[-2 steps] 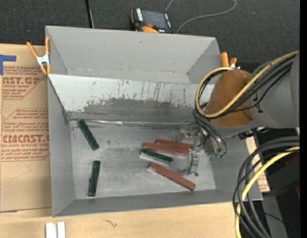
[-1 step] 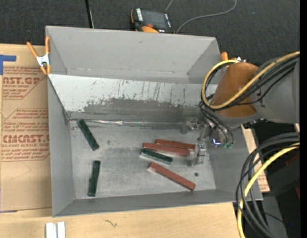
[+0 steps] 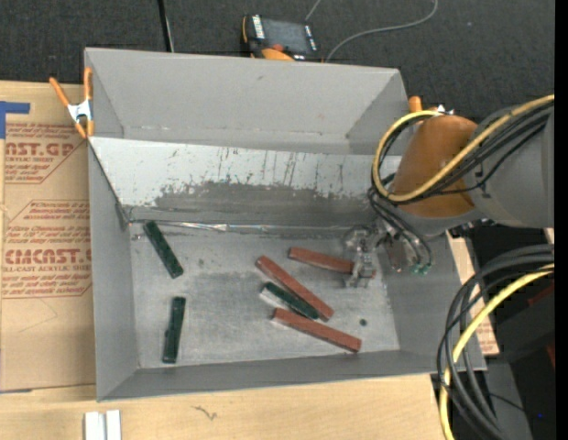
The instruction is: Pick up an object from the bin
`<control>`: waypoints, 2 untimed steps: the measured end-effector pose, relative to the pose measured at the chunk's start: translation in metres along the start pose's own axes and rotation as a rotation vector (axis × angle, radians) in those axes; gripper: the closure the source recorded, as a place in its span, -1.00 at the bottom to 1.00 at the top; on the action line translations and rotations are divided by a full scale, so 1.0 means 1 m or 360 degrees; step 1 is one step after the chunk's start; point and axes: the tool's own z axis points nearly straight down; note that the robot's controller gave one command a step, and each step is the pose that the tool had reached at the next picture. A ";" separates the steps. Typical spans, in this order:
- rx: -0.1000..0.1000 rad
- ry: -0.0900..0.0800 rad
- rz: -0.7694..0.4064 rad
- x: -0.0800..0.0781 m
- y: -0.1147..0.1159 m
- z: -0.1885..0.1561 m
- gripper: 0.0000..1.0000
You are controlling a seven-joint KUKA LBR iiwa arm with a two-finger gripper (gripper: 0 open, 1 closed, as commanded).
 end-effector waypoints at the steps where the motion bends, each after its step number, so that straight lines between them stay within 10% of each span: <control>1: 0.0000 0.0000 -0.0091 0.003 -0.010 -0.018 1.00; 2: -0.0001 -0.0010 -0.0623 -0.020 0.028 -0.089 1.00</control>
Offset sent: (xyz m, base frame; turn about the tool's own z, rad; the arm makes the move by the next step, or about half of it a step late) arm -0.0036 -0.0101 0.0181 -0.0568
